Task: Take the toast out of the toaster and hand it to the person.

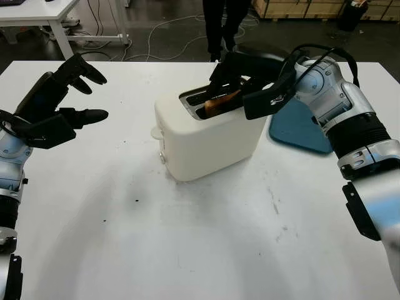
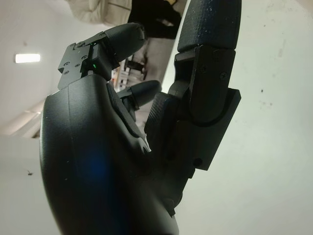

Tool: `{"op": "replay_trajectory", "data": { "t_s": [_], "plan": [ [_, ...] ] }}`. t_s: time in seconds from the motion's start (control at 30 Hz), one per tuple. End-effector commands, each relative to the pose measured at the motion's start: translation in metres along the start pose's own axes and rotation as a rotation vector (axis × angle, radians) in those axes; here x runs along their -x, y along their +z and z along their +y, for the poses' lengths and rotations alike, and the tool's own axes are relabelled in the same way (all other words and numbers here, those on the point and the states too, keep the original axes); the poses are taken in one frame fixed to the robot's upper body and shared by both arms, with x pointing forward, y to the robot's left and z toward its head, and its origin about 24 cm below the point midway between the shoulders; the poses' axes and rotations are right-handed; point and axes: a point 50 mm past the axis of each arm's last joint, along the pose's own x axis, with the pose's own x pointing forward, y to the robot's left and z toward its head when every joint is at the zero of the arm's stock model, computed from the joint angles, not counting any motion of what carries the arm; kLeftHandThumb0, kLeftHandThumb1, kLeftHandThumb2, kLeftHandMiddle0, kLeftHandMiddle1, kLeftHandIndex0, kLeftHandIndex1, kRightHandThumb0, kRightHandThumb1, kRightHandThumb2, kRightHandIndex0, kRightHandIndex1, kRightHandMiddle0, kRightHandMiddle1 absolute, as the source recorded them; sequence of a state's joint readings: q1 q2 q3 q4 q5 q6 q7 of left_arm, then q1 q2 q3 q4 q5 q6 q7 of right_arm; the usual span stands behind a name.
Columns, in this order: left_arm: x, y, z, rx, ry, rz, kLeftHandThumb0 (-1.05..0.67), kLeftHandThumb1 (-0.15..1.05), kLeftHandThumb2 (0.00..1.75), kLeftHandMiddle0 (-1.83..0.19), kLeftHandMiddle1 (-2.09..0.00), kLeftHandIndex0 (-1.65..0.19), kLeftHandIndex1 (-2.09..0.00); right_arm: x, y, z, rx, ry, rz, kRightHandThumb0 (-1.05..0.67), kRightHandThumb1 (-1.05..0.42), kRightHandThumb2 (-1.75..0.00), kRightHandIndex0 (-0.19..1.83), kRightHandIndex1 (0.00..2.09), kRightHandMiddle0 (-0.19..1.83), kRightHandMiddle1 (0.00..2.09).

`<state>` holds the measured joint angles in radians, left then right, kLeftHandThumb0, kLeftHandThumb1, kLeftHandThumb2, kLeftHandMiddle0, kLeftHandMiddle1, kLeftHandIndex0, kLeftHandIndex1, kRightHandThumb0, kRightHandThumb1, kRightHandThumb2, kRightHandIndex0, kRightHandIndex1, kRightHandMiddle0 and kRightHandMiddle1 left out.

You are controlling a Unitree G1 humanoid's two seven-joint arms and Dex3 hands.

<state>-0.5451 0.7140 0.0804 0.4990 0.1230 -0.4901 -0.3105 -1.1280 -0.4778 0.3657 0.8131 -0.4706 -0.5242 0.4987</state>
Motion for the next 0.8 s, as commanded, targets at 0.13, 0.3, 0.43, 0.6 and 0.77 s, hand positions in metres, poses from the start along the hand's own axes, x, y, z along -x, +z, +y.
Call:
{"op": "replay_trajectory", "data": {
  "t_s": [0.13, 0.3, 0.43, 0.6, 0.77],
  "plan": [
    [0.001, 0.0, 0.0, 0.004, 0.004, -0.004, -1.05, 0.92, 0.28, 0.0, -1.65, 0.0, -1.46, -0.001, -0.005, 0.019, 0.025, 0.102, 0.023, -0.42, -0.66, -0.01, 0.95, 1.24, 1.37, 0.15],
    [0.002, -0.001, -0.001, 0.01, 0.006, -0.01, -1.05, 0.92, 0.28, 0.0, -1.63, 0.0, -1.46, -0.001, -0.004, 0.026, 0.113, 0.065, 0.003, -0.6, -0.7, -0.01, 0.94, 1.52, 1.05, 1.11],
    [0.002, -0.001, -0.001, 0.014, 0.007, -0.007, -1.05, 0.92, 0.27, 0.0, -1.61, 0.0, -1.47, -0.003, -0.005, 0.032, 0.194, 0.057, -0.003, -0.67, -0.82, -0.02, 1.01, 1.71, 1.04, 1.22],
    [0.003, -0.001, -0.001, -0.001, 0.008, -0.008, -1.05, 0.92, 0.28, 0.0, -1.62, 0.0, -1.45, -0.003, -0.007, 0.034, 0.237, 0.049, -0.023, -0.59, -0.92, -0.2, 1.17, 1.26, 1.24, 0.67],
    [0.002, -0.001, -0.001, -0.004, 0.005, -0.003, -1.05, 0.92, 0.3, 0.0, -1.65, 0.0, -1.46, 0.0, -0.007, 0.028, 0.258, 0.0, -0.051, -0.54, -0.92, -0.27, 1.13, 1.49, 1.05, 1.28]
  ]
}}
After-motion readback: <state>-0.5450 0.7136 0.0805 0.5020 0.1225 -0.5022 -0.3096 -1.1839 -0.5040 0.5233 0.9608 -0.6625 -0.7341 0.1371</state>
